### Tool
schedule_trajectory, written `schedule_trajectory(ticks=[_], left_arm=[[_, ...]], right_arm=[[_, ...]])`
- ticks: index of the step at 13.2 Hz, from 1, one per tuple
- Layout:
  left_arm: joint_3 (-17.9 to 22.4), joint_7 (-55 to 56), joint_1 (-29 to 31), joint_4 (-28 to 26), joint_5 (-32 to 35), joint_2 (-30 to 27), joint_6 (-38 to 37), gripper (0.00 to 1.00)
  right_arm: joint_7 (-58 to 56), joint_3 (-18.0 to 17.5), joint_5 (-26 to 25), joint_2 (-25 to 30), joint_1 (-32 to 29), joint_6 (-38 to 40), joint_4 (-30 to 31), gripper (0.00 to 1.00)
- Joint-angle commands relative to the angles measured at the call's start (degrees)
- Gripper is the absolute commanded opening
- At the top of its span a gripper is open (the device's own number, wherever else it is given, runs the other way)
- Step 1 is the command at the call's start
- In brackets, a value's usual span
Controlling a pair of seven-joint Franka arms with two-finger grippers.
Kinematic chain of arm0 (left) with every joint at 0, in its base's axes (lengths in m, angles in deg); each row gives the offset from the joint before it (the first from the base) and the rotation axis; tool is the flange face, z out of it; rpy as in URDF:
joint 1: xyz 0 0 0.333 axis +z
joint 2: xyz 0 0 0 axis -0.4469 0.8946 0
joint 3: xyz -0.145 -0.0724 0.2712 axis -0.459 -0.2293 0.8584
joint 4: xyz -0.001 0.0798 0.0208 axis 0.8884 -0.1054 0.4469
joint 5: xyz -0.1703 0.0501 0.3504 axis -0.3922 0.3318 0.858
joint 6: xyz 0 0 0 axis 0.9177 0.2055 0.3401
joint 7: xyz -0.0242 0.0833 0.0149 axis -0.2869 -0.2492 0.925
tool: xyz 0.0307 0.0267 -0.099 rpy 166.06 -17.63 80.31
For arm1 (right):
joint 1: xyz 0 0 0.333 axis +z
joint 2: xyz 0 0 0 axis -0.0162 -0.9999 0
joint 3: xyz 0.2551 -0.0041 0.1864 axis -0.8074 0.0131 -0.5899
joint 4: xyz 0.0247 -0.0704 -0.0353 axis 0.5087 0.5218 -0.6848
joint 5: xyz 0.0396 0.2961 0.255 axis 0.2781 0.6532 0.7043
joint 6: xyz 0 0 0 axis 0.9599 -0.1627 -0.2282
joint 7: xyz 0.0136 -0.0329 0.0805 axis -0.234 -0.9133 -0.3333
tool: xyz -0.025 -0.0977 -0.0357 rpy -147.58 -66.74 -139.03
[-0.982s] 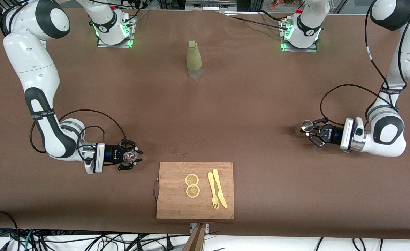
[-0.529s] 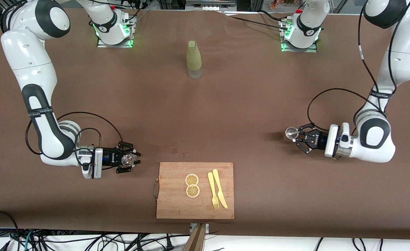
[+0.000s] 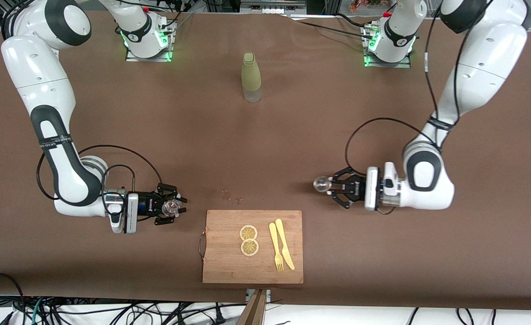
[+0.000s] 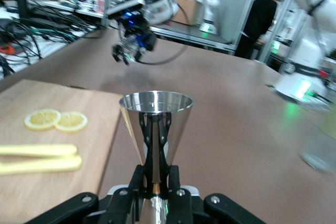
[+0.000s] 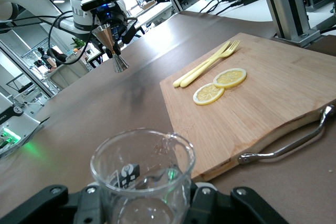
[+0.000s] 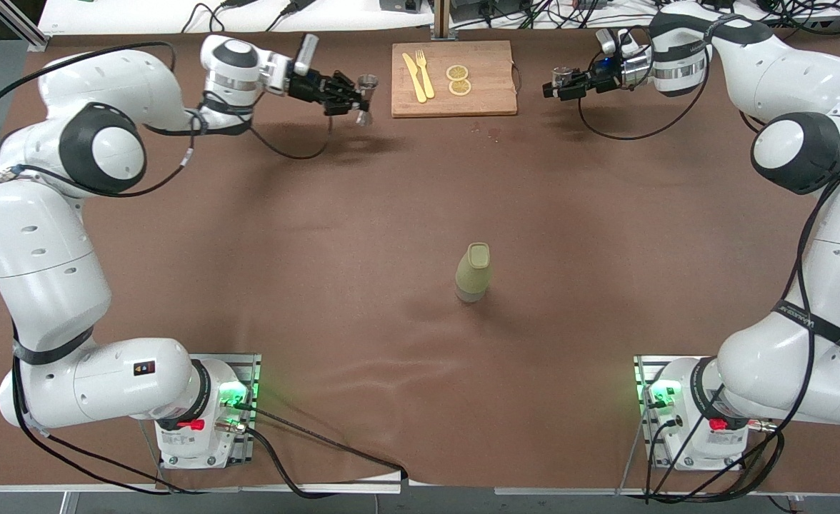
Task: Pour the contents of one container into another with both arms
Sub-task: 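Bring the jigger with the left gripper beside the glass in the right gripper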
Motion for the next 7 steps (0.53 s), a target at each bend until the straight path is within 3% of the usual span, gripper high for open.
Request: schedule_trajectory(ticks=[1, 3, 5, 7], left_arm=[[1.1, 1.1, -7.1, 0.3, -8.0, -0.5, 7.8, 0.0], [1.3, 1.3, -11.4, 1.7, -13.0, -0.2, 12.6, 0.0], [4.4, 1.4, -17.2, 5.2, -16.1, 1.2, 16.5, 0.0], [7.5, 1.7, -22.7, 10.1, -18.0, 3.8, 19.6, 0.0]], right_arm=[[1.2, -1.2, -1.1, 0.9, -0.6, 0.3, 1.3, 0.35], [1.4, -1.3, -1.8, 0.9, -0.6, 0.3, 1.8, 0.35], [1.9, -1.8, -3.2, 1.0, -0.6, 0.6, 2.3, 0.35], [6.1, -3.3, -7.5, 1.0, -0.6, 1.8, 2.2, 0.34]])
